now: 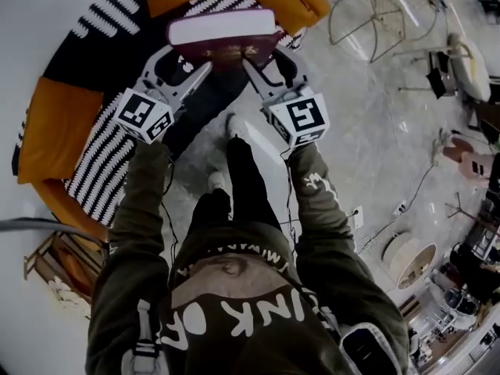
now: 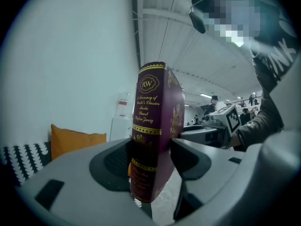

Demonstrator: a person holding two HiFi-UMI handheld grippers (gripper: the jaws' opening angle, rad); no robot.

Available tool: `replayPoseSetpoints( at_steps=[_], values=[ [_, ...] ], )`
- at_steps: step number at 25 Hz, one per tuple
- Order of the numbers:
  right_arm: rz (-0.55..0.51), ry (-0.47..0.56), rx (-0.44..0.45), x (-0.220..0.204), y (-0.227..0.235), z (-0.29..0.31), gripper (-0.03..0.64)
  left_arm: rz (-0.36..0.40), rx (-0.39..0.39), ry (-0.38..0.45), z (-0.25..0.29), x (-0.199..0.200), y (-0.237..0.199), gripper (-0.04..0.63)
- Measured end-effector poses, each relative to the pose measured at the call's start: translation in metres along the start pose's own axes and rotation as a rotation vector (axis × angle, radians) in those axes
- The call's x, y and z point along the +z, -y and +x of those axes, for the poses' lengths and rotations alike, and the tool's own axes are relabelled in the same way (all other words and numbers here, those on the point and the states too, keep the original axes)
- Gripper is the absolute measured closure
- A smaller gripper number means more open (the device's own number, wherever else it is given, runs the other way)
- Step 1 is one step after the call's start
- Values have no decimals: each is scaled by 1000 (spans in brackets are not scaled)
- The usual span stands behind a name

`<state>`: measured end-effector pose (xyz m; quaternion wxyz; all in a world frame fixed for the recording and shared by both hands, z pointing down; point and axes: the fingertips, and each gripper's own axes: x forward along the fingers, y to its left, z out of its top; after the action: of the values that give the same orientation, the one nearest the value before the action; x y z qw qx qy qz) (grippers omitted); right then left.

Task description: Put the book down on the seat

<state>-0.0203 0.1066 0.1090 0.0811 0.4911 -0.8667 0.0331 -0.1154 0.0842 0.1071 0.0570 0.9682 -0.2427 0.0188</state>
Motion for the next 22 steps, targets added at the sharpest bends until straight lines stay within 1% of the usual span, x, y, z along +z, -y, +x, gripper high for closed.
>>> replayPoseSetpoints(
  at_steps=[4, 8, 13, 18, 22],
  values=[
    [55, -67, 28, -70, 30, 41, 399, -73, 29, -48, 35, -71, -34, 350],
    [110, -146, 51, -149, 54, 71, 399, -133, 49, -111, 66, -148, -59, 348],
    [197, -240, 70, -236, 69, 102, 397, -206, 65, -204, 87, -234, -84, 347],
    [283, -304, 84, -309, 74, 129, 397, -278, 83, -285, 98, -307, -104, 344],
    [306, -353, 102, -352, 83, 145, 397, -319, 97, -321, 109, -350, -117, 342]
  ],
)
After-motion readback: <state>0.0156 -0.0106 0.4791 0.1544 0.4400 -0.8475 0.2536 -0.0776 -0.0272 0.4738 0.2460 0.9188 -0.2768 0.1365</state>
